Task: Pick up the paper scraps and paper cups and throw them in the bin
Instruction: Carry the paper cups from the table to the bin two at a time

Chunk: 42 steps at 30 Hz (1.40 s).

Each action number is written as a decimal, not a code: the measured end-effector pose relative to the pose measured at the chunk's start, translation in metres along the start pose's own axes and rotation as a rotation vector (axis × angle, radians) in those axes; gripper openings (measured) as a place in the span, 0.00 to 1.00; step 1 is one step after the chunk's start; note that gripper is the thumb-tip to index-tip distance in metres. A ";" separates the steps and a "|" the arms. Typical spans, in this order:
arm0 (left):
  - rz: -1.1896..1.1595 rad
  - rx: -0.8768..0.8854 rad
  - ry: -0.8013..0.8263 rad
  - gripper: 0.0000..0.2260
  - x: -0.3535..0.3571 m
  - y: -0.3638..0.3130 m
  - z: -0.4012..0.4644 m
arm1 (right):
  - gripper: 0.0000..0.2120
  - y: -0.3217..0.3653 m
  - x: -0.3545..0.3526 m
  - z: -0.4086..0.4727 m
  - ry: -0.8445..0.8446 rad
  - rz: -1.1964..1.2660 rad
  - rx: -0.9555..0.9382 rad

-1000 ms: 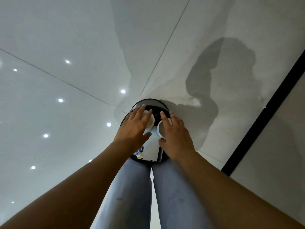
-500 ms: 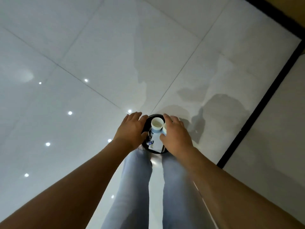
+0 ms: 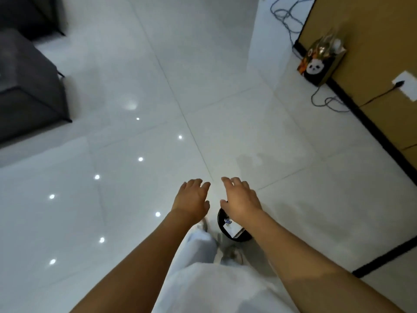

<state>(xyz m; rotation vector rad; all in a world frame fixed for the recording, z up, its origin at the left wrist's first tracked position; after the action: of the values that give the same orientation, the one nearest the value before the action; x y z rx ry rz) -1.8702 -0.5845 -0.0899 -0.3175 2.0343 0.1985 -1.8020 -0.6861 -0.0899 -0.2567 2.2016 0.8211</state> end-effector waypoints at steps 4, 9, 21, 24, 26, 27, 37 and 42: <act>-0.091 -0.184 -0.056 0.24 -0.010 0.053 -0.048 | 0.28 0.071 0.002 0.000 0.055 -0.159 -0.161; -0.213 -0.423 -0.102 0.23 -0.004 0.139 -0.107 | 0.29 0.174 0.028 0.008 0.115 -0.310 -0.372; -0.318 -0.701 -0.045 0.22 0.043 0.385 -0.231 | 0.30 0.431 0.174 0.043 0.282 -0.373 -0.570; -0.333 -0.769 -0.064 0.21 0.048 0.465 -0.262 | 0.30 0.504 0.208 0.055 0.299 -0.389 -0.622; -0.352 -0.808 -0.077 0.21 0.050 0.506 -0.276 | 0.31 0.541 0.220 0.063 0.310 -0.395 -0.646; -0.367 -0.829 -0.076 0.21 0.052 0.526 -0.283 | 0.31 0.560 0.227 0.068 0.319 -0.397 -0.657; -0.494 -0.979 -0.158 0.23 0.048 0.711 -0.278 | 0.31 0.729 0.269 0.171 0.351 -0.447 -0.756; -0.539 -1.073 -0.186 0.23 0.035 0.819 -0.264 | 0.31 0.826 0.286 0.231 0.400 -0.435 -0.798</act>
<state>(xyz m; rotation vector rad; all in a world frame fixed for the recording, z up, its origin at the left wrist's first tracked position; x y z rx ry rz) -2.3602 0.1176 0.0057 -1.4179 1.4212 0.9305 -2.2087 0.1183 -0.0173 -1.3303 1.9226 1.4407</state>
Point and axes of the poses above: each hand's wrist, its own z-axis towards the middle knuckle, its own x-axis out of the palm, y = z × x, the point moved 6 cm from there along z, towards the middle knuckle, and after that the axes turned 12 degrees about z, right-handed, at the moved point
